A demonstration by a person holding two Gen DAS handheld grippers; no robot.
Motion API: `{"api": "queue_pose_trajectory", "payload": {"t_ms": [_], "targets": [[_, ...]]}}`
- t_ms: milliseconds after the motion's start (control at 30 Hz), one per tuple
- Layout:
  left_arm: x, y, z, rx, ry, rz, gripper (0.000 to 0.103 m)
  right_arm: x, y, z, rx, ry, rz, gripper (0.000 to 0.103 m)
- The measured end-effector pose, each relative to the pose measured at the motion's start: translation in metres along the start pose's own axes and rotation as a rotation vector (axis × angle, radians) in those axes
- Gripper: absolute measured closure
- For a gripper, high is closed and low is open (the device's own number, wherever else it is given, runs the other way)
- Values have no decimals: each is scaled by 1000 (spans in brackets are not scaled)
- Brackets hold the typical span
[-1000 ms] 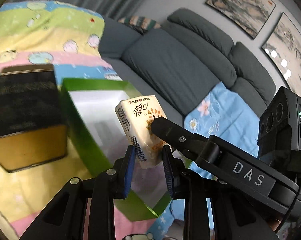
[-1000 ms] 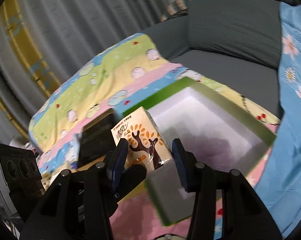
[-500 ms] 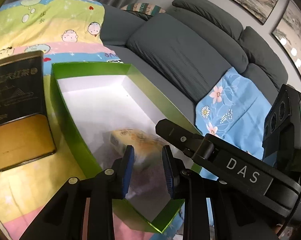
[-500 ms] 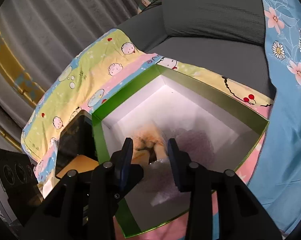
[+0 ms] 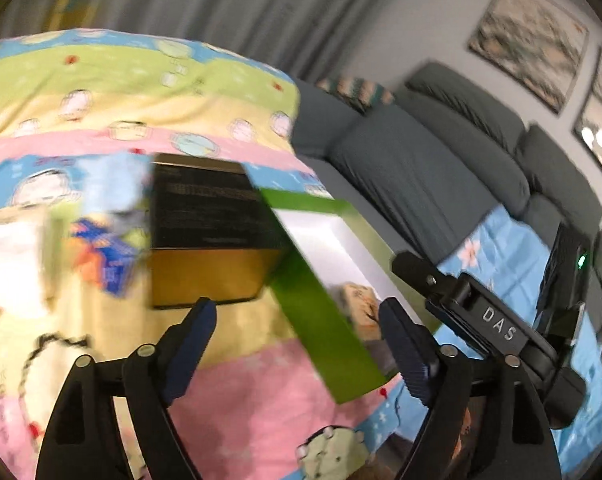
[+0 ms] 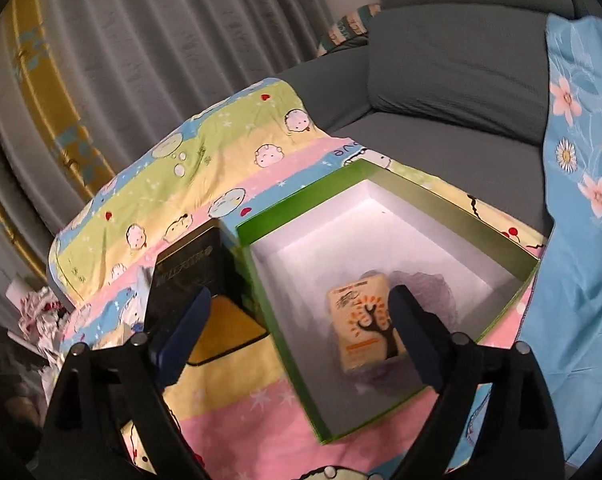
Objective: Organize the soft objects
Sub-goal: 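Move the right gripper back over the items on the bed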
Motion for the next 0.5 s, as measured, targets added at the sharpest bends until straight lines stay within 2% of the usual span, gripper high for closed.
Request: {"api": "queue_pose_trajectory", "payload": {"t_ms": [133,233,300,333,400,500], "targets": [[-33,33,-5,-47,-32,59,14,-7,21,-9,-58,-4,7,8],[-64,66,-14,-34,-56,176,14,-12,42,-15,-113,-6,35,6],[-86,95,-20,-56,-51,304,14,-14,53,-20,-131,5,80,5],[-99,115,-24,-78,-55,396,14,-14,60,-23,-140,15,111,5],[-120,145,-29,-94,-79,518,14,-11,77,-30,-161,45,172,5],[-147,196,-43,-179,-116,630,14,-3,111,-46,-213,98,252,5]]}}
Point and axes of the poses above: each gripper's, at about its wrist camera, not at the fingertips, and x roughly the way its jaws point, y to its left, z to its top, the point moved 4 cm from there along x, roughly the way its jaws point, and after that the axes turned 7 degrees about y, right-handed, at the moved point
